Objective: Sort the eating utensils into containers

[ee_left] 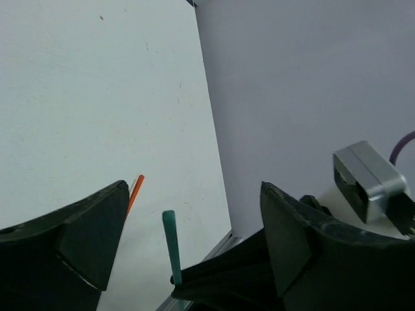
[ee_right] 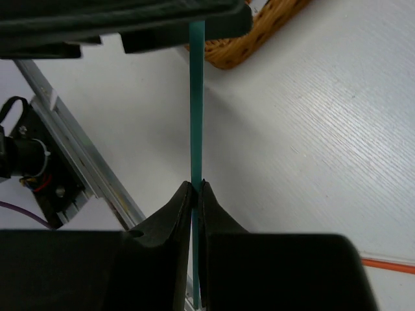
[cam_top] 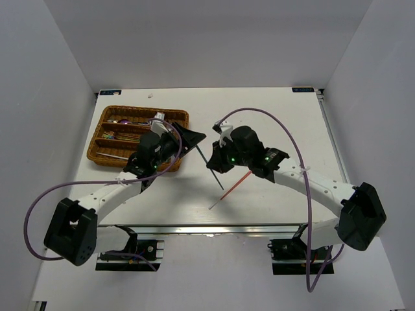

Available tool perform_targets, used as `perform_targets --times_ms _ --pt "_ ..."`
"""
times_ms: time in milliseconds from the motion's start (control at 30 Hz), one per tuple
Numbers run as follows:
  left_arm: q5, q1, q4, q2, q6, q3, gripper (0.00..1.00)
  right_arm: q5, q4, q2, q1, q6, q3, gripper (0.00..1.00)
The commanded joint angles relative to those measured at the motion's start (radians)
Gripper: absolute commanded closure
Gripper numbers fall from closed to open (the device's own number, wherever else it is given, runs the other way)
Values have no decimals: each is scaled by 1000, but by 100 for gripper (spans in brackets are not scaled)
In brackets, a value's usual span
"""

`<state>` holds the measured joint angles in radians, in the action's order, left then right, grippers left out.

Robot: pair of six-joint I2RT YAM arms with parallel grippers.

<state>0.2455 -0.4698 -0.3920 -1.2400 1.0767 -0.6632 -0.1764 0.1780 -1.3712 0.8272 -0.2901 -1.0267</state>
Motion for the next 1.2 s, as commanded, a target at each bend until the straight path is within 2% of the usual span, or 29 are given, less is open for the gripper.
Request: perform_targets --times_ms 0,67,133,233,433,467,500,567,633,733,767,833,867,933,967,1033,1067,1167 --pt "-71 -10 -7 -4 0 -42 13 -26 -58 20 10 -40 -58 100" --pt "-71 -10 -2 -13 -1 -39 21 -28 -66 17 15 -43 -62 100" --pt "-48 -10 -10 -27 3 -38 50 -20 -72 9 16 -44 -65 100" --pt "-26 -15 -37 -55 20 -38 76 -3 -81 -9 20 -50 -78 100" --pt "-17 -20 -33 -53 11 -44 74 64 -45 -81 18 -41 -150 100" --pt "-23 -20 -18 -49 -3 -49 70 75 -34 -86 18 -38 -156 100" --pt "-25 -20 -8 -42 -11 -52 73 84 -32 -89 18 -35 -159 100" --pt "-32 -20 28 -39 -38 -58 98 94 -32 -91 20 -37 -159 100" --pt "-64 -20 109 -33 -67 -85 100 103 -34 -92 18 -37 -158 99" --pt "-156 -17 229 -16 -96 -116 100 121 -51 -82 20 -37 -144 65" --pt "-187 -7 266 -12 -110 -127 100 139 -54 -77 16 -37 -130 42" --pt "-279 22 341 -1 -119 -156 100 201 -40 -63 15 -27 -121 17" --pt "-311 69 437 19 -120 -164 100 260 -22 -62 10 -20 -124 11" --pt "-406 146 572 45 -115 -182 100 320 15 -42 4 -11 -122 11" --pt "-425 246 602 71 -112 -184 100 340 44 -34 -5 -3 -118 11" --pt "-489 347 687 89 -115 -202 100 368 54 -3 -10 3 -92 11" --pt "-509 432 703 93 -127 -211 100 370 51 6 -14 8 -79 11" --pt "-558 564 763 51 -146 -271 100 371 48 29 -17 11 -38 11"
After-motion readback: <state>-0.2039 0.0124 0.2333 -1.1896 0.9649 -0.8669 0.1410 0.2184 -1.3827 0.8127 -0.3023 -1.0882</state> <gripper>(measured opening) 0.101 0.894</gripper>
